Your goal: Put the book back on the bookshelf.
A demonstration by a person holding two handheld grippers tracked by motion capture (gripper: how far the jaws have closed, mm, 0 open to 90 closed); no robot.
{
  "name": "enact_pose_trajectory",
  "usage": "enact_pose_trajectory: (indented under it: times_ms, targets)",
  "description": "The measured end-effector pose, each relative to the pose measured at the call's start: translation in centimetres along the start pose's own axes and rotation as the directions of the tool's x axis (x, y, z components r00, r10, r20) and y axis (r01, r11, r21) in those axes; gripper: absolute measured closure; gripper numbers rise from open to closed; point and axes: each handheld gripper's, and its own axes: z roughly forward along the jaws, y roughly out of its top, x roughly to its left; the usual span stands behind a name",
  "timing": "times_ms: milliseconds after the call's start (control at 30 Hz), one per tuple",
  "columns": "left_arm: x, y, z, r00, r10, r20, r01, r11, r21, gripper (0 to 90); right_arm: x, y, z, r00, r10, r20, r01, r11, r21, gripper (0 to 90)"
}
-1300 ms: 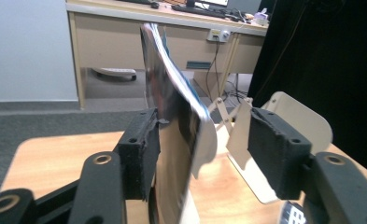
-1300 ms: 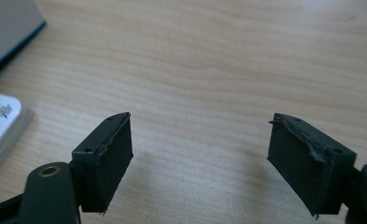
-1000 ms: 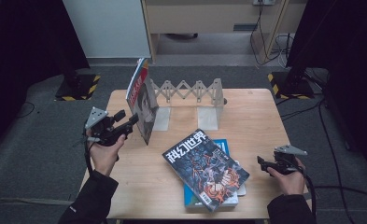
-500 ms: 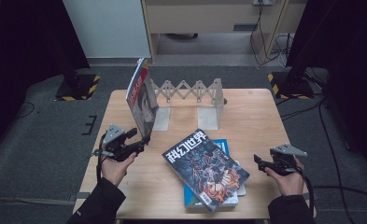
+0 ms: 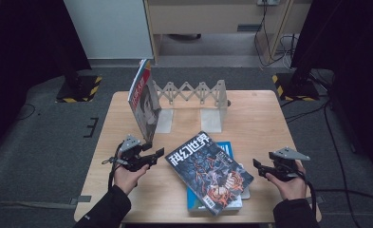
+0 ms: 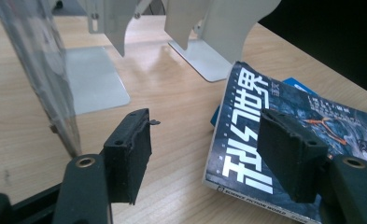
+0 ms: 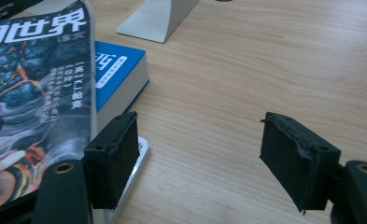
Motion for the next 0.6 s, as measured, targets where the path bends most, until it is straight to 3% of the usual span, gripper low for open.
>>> enact_pose_trajectory:
  times_ms: [233,600]
  targets:
    - [-0.4,-0.8,1.3,0.9999,0.005,0.015,-0.006,0.9993,0.037,31.8,1.2,0.0,0.1,0.9988,-0.013,-0.046,0.013,1.000,0.000,27.9]
    - [-0.2,-1.8,3.4,0.9981,-0.037,0.050,0.032,0.9939,0.106,29.2,3.2,0.0,0.3,0.9931,-0.025,-0.114,0.026,1.000,0.006,27.9]
